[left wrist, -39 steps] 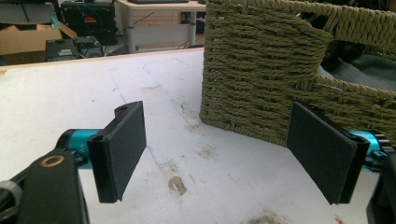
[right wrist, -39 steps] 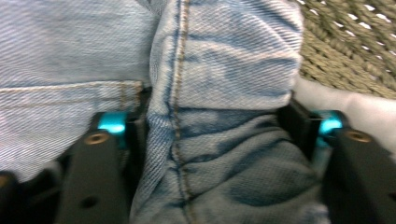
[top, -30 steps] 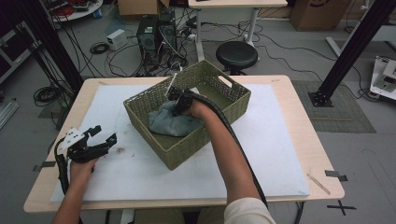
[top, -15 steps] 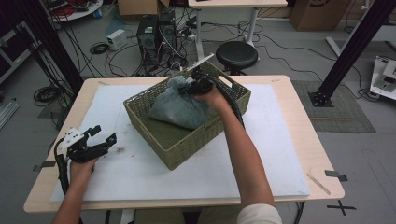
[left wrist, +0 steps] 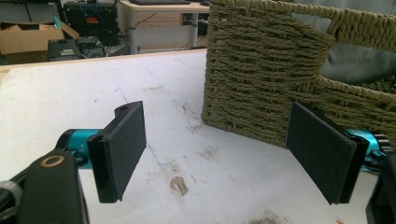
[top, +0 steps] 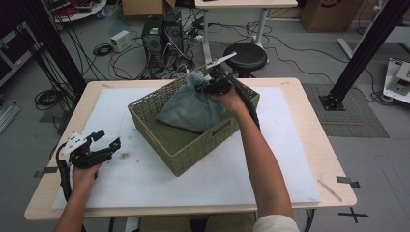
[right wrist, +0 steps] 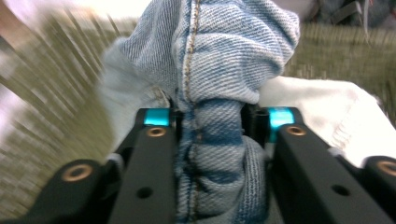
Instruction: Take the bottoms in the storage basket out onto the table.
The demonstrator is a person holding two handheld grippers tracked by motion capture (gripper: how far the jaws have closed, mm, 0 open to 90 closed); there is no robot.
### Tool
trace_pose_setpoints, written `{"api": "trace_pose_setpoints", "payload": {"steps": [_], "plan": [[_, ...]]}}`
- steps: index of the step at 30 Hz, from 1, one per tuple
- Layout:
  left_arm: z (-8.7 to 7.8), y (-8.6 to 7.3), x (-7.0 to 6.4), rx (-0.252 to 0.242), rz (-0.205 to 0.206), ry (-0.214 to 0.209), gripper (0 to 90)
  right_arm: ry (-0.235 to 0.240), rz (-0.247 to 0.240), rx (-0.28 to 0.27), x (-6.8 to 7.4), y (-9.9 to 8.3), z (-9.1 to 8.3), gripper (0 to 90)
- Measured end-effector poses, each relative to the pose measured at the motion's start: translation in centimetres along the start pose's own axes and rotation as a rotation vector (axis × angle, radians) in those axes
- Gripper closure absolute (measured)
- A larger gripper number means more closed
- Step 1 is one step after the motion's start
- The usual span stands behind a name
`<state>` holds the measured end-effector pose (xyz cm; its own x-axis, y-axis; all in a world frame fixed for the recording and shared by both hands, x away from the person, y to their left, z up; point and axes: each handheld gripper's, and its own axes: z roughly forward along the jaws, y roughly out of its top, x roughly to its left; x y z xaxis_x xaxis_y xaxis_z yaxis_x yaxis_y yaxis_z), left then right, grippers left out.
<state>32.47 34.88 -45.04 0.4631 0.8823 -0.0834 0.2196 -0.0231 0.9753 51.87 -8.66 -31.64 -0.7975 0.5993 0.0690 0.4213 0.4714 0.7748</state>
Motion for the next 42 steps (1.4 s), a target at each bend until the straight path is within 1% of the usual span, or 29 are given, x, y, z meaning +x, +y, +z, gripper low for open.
{"api": "trace_pose_setpoints", "payload": {"steps": [1,2,3,4,5,6,8,9,10,11,13,14,16,17,18,19,20,21,23,24,26,27,30,33,34,35,38,40,42], "plan": [[0.0,0.0,0.0,0.000,0.000,0.000,20.6,-0.032,-0.022,0.067,0.2,-0.2,0.8,63.3],[0.0,0.0,0.0,0.002,0.001,0.000,20.5,-0.057,-0.029,0.108,0.3,-0.3,1.4,53.4],[0.0,0.0,0.0,0.001,0.000,0.000,20.6,-0.157,-0.052,0.197,0.6,-0.3,2.6,38.1],[0.0,0.0,0.0,0.000,-0.001,0.000,20.6,-0.157,-0.052,0.197,0.6,-0.3,2.6,38.1],[0.0,0.0,0.1,-0.001,-0.004,-0.001,20.6,-0.202,-0.080,0.209,0.8,-0.1,2.8,36.0],[0.0,0.0,0.1,-0.002,-0.008,-0.001,20.5,-0.220,-0.099,0.188,0.9,0.1,2.6,35.1],[0.0,0.0,0.1,-0.003,-0.011,-0.003,20.6,-0.209,-0.084,0.119,1.1,0.7,1.7,31.8],[0.0,0.0,0.1,-0.003,-0.011,-0.002,20.5,-0.167,-0.090,0.082,1.5,1.4,0.9,29.6],[0.0,0.0,0.1,-0.002,-0.010,-0.002,20.5,-0.167,-0.090,0.082,1.5,1.4,0.9,29.6],[0.0,0.0,0.1,-0.001,-0.008,-0.001,20.6,-0.096,-0.107,0.087,2.2,1.8,0.8,26.5],[0.0,0.0,0.0,0.002,0.000,0.001,20.5,-0.049,-0.144,0.129,3.0,1.8,1.6,25.4],[0.0,0.0,0.0,0.002,0.000,0.001,20.5,-0.049,-0.144,0.129,3.0,1.8,1.6,25.4],[0.0,0.0,0.0,0.000,0.000,0.003,20.6,-0.035,-0.184,0.195,3.6,1.4,3.1,21.4],[0.0,0.0,0.0,-0.001,-0.001,0.003,20.6,-0.005,-0.234,0.266,4.1,0.8,4.6,21.4],[0.0,0.0,0.0,-0.002,-0.001,0.003,20.6,-0.005,-0.234,0.266,4.1,0.8,4.6,21.4],[0.0,0.0,0.0,-0.001,-0.002,0.002,20.5,0.038,-0.263,0.306,4.6,0.5,5.9,21.4],[0.0,0.0,0.0,-0.002,-0.005,0.001,20.5,0.038,-0.263,0.306,4.6,0.5,5.9,21.4],[0.0,0.0,0.1,-0.002,-0.008,0.001,20.6,0.059,-0.278,0.321,4.9,0.4,6.5,21.4],[0.0,0.0,0.1,-0.005,-0.013,-0.001,20.6,0.073,-0.319,0.355,5.3,0.3,7.6,21.4],[0.0,0.0,0.1,-0.005,-0.012,-0.001,20.6,0.088,-0.340,0.391,5.4,0.3,8.6,21.4],[0.0,0.0,0.1,-0.004,-0.011,-0.001,20.6,0.092,-0.341,0.402,5.4,0.2,9.2,21.4],[0.0,0.0,0.1,-0.004,-0.009,-0.001,20.6,0.102,-0.338,0.423,5.5,0.1,9.6,21.4],[0.0,0.0,0.1,-0.006,-0.013,-0.004,20.6,0.108,-0.371,0.467,5.4,-0.4,10.9,21.3],[-0.1,0.0,0.1,-0.007,-0.013,-0.004,20.6,0.123,-0.338,0.498,5.1,-1.1,11.9,19.5],[-0.1,0.0,0.1,-0.007,-0.013,-0.004,20.6,0.133,-0.332,0.504,5.1,-1.3,12.2,15.6],[-0.1,0.0,0.1,-0.006,-0.013,-0.004,20.6,0.142,-0.326,0.507,5.2,-1.5,12.4,11.3],[0.0,0.0,0.1,-0.004,-0.014,-0.003,20.5,0.179,-0.293,0.505,5.3,-1.9,12.7,9.2],[0.0,0.0,0.1,-0.003,-0.013,-0.003,20.6,0.169,-0.305,0.507,5.3,-2.0,12.8,9.3],[0.0,0.0,0.1,-0.003,-0.013,-0.003,20.7,0.134,-0.355,0.525,5.9,-2.0,13.0,9.4]]}}
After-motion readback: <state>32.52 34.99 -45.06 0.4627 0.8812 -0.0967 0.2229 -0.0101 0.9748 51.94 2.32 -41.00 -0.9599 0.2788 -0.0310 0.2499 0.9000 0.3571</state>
